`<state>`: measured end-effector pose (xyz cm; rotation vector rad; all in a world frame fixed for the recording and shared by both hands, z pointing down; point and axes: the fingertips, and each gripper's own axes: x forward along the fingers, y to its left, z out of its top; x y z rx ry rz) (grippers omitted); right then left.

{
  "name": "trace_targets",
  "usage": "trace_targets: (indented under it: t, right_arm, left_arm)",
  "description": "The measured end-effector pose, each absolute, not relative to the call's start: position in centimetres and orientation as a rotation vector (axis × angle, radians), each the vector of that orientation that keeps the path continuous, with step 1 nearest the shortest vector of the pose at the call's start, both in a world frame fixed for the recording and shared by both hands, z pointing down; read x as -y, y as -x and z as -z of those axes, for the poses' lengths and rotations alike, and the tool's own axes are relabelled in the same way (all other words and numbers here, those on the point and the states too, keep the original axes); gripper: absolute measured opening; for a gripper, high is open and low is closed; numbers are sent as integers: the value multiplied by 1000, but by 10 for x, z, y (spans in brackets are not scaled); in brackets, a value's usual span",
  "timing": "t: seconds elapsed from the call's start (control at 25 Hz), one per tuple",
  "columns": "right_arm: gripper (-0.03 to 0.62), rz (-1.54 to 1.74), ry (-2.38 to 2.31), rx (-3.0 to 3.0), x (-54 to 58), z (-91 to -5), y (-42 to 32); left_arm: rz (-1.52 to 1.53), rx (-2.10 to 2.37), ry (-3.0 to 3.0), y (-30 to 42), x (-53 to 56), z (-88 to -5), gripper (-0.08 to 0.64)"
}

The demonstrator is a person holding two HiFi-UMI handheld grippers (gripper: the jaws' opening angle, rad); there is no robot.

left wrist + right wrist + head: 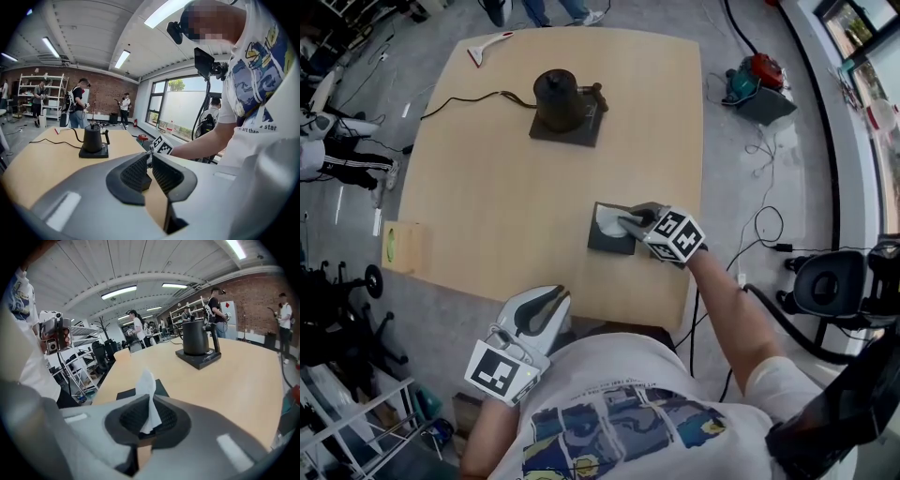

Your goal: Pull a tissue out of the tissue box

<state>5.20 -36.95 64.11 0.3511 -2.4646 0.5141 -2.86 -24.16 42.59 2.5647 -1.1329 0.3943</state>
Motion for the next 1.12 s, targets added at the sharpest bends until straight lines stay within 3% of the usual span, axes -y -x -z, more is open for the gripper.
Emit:
trace_targets:
  t: [1.12]
  right_arm:
    - [5,-329,-572,2396,357,-594,-51]
  left_arm:
    - [-325,1056,-2661,77,193,-410,28]
